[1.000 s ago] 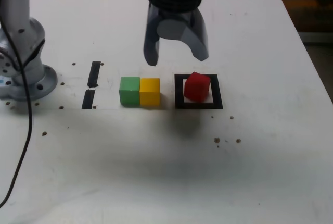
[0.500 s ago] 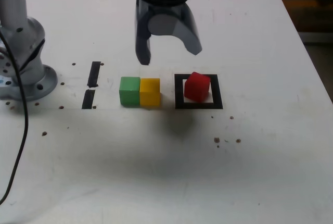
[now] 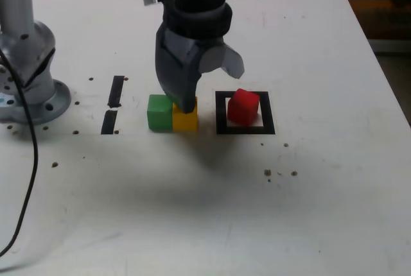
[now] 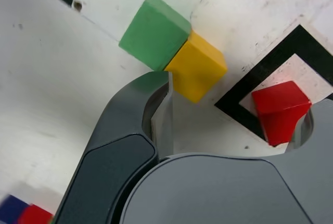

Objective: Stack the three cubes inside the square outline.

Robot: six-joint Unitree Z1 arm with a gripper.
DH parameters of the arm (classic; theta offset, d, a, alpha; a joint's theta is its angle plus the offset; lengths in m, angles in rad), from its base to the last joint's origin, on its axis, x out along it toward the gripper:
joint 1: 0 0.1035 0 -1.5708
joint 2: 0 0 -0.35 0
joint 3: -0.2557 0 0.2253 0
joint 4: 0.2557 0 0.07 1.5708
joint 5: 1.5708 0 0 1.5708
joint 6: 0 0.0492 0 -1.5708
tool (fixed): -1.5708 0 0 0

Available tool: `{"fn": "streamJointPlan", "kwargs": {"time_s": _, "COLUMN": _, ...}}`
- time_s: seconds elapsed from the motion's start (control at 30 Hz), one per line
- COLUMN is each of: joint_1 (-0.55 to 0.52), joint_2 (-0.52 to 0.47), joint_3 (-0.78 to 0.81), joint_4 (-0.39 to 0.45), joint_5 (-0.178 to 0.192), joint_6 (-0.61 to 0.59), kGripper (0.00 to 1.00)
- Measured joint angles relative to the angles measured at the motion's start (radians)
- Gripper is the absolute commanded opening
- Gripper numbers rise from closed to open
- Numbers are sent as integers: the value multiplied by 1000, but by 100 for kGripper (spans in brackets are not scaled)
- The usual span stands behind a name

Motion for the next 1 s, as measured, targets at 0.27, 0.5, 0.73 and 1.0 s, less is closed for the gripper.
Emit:
{"fn": "streamJointPlan", "kwargs": {"time_s": 0.27, "joint_1": 35, "joint_2": 0, "joint_3": -21, "joint_4": 43, "joint_5": 25, "joint_6": -142, "kGripper": 92}}
{"fn": "streamJointPlan", "kwargs": {"time_s": 0.5, "joint_1": 50, "joint_2": 0, "joint_3": -96, "joint_4": 178, "joint_5": -8, "joint_6": -340, "kGripper": 99}}
{"fn": "streamJointPlan", "kwargs": {"time_s": 0.73, "joint_1": 55, "joint_2": 6, "joint_3": -88, "joint_4": 143, "joint_5": -185, "joint_6": -483, "kGripper": 100}}
{"fn": "streamJointPlan", "kwargs": {"time_s": 1.0, "joint_1": 123, "joint_2": 17, "joint_3": 11, "joint_4": 14, "joint_5": -443, "joint_6": -483, "kGripper": 100}}
